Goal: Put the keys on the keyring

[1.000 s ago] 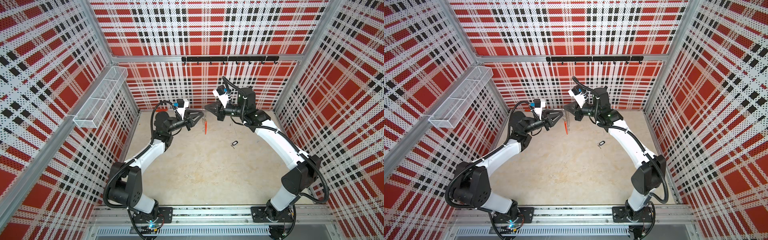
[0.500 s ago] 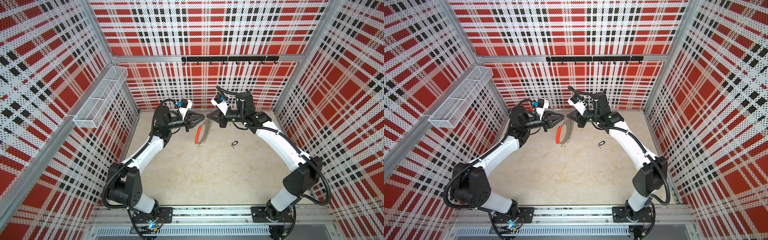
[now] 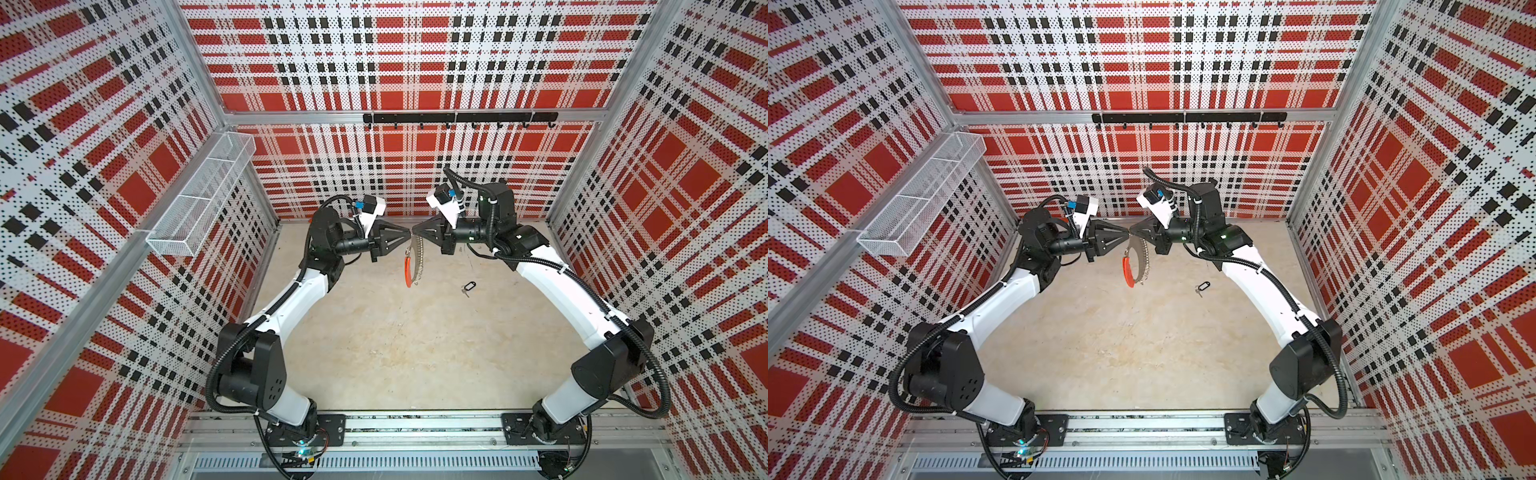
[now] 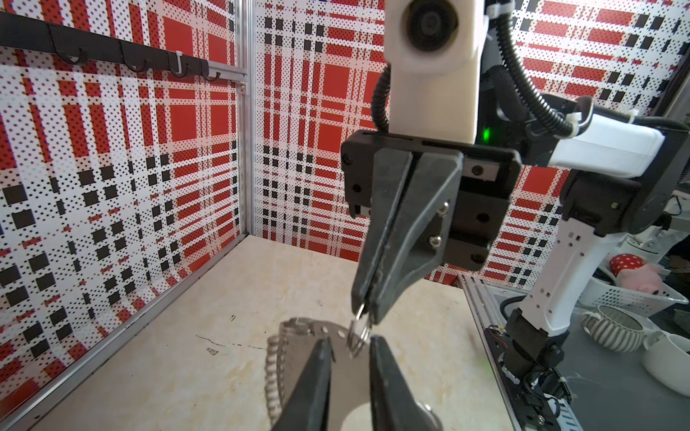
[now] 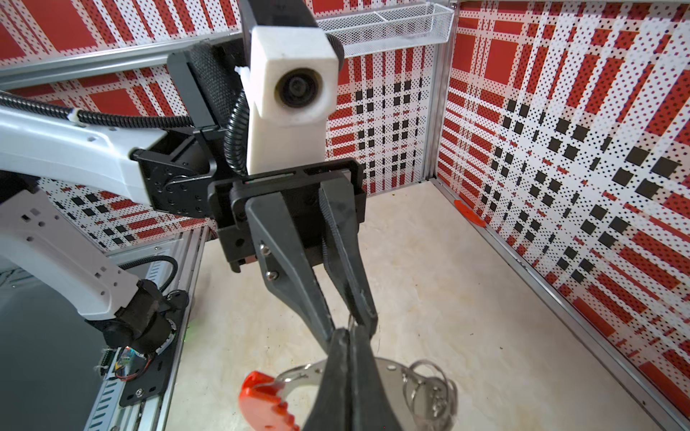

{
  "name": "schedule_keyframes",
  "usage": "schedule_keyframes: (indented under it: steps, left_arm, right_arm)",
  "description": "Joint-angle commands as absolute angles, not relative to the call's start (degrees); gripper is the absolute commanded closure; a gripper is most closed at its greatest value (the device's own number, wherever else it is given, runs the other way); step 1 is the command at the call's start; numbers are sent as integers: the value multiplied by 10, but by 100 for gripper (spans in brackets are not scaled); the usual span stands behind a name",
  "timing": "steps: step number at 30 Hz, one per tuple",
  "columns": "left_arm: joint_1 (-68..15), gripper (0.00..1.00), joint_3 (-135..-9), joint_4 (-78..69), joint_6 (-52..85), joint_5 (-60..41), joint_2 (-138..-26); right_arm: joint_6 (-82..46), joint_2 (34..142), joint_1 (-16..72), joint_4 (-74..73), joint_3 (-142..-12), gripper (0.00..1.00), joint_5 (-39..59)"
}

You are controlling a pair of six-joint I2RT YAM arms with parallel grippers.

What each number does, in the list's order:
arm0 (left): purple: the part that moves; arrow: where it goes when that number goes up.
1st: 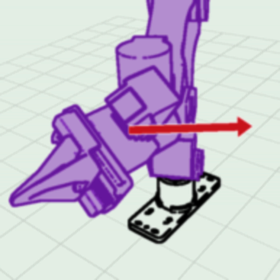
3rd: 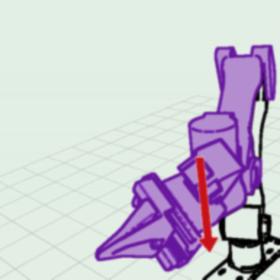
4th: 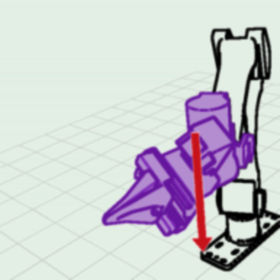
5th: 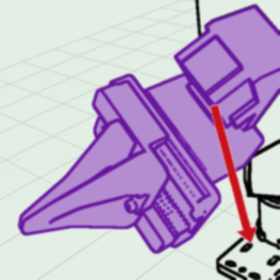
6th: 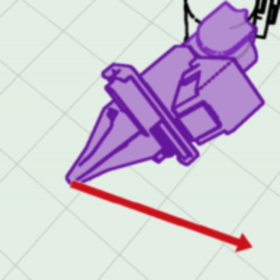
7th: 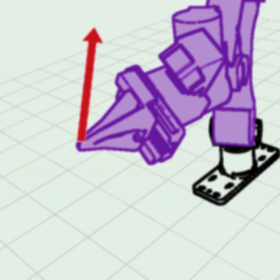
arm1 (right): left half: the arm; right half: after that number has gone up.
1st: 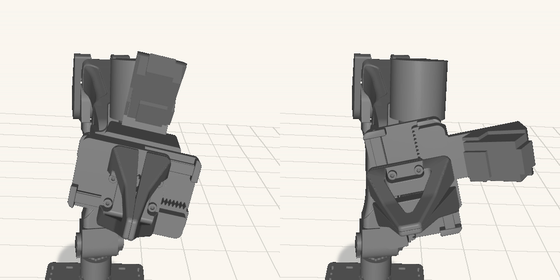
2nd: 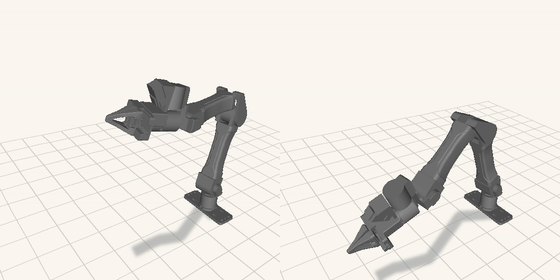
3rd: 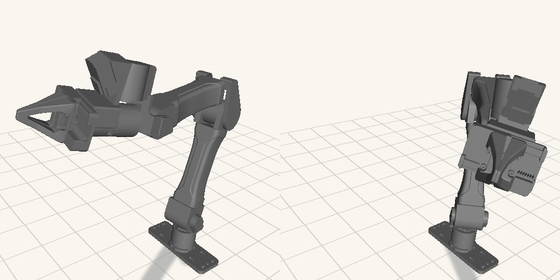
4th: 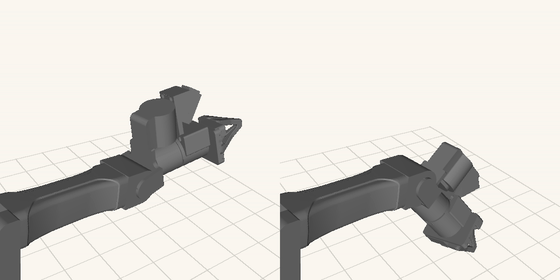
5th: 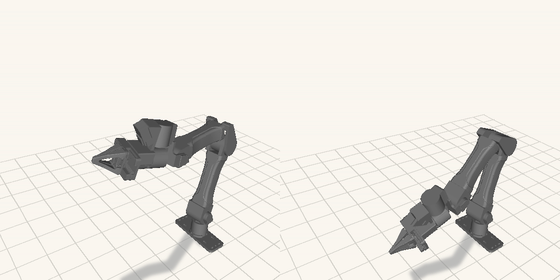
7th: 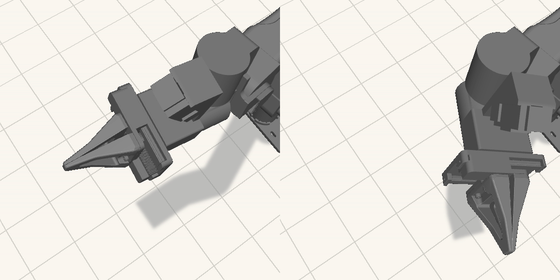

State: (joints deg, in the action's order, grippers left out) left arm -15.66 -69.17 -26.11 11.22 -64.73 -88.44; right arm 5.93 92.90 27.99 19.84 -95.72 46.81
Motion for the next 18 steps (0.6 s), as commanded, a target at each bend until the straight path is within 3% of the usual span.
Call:
schedule_keyframes:
  steps: [1,18]
  left_arm:
    - [-155,79,-704,-288,128,-667,-885]
    - [-152,90,-696,-382,206,-685,-893]
  right_arm:
    - [40,918,282,147,-959,100,510]
    - [31,939,290,147,-974,100,531]
